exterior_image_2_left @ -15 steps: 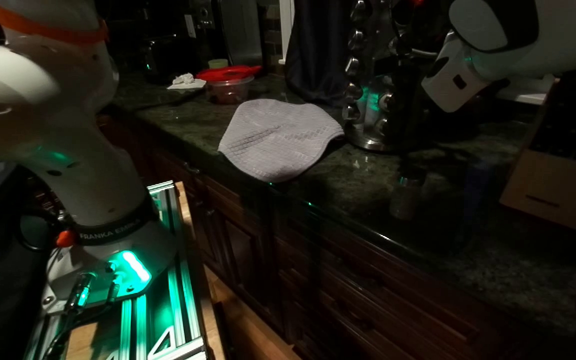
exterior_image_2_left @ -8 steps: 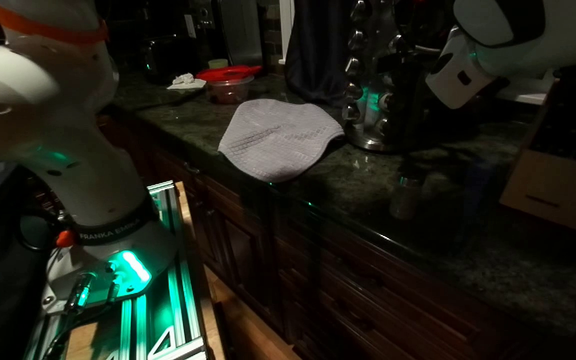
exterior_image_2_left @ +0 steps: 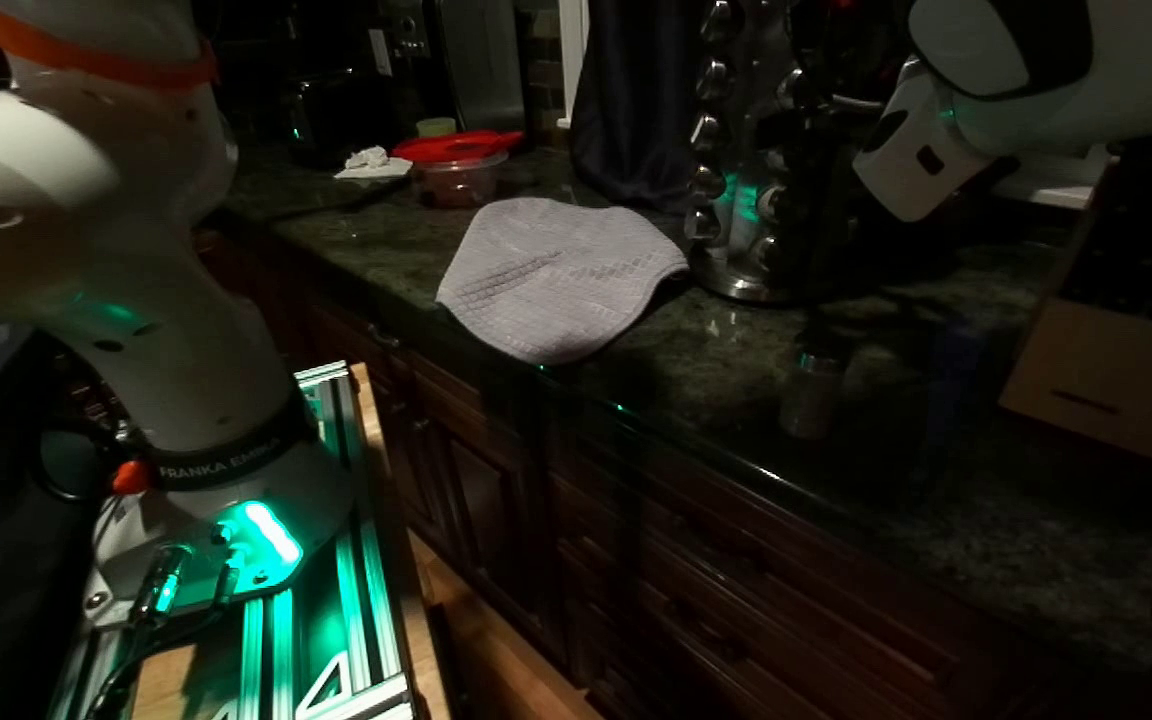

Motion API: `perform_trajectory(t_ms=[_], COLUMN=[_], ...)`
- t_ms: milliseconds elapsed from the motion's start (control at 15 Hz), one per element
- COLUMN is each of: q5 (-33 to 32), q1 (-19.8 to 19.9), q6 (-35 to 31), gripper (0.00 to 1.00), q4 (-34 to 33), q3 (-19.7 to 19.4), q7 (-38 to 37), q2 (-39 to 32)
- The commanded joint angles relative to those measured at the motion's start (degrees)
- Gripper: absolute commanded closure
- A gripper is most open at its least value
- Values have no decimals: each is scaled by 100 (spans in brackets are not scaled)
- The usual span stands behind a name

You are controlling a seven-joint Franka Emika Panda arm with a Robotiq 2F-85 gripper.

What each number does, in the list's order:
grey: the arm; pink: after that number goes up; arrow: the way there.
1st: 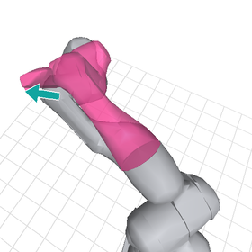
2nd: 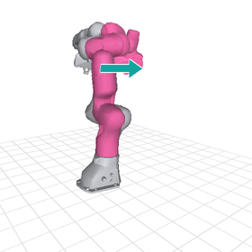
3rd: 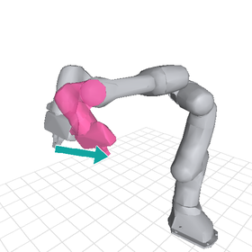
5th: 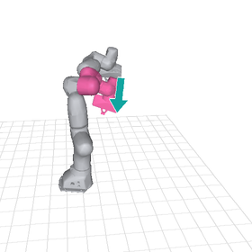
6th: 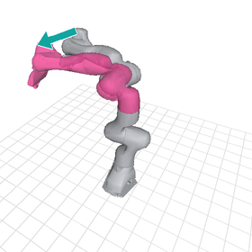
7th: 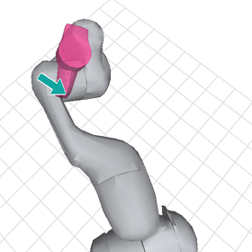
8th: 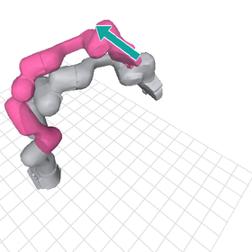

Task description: Take a jar out of the stand

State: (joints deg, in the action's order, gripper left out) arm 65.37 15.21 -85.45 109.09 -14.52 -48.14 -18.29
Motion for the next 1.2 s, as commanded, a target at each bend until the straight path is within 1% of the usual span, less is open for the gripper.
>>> perform_trajectory(t_ms=[0, 1000, 1067, 1133], q5=[-22, -36, -36, -34], q1=[-39, -81, -82, -85], q6=[-107, -221, -219, -225], gripper=[0, 1, 5, 15], q4=[-103, -91, -92, -92], q3=[-43, -28, -28, -28], q7=[-75, -52, -51, -49], q2=[-70, -121, -125, -127])
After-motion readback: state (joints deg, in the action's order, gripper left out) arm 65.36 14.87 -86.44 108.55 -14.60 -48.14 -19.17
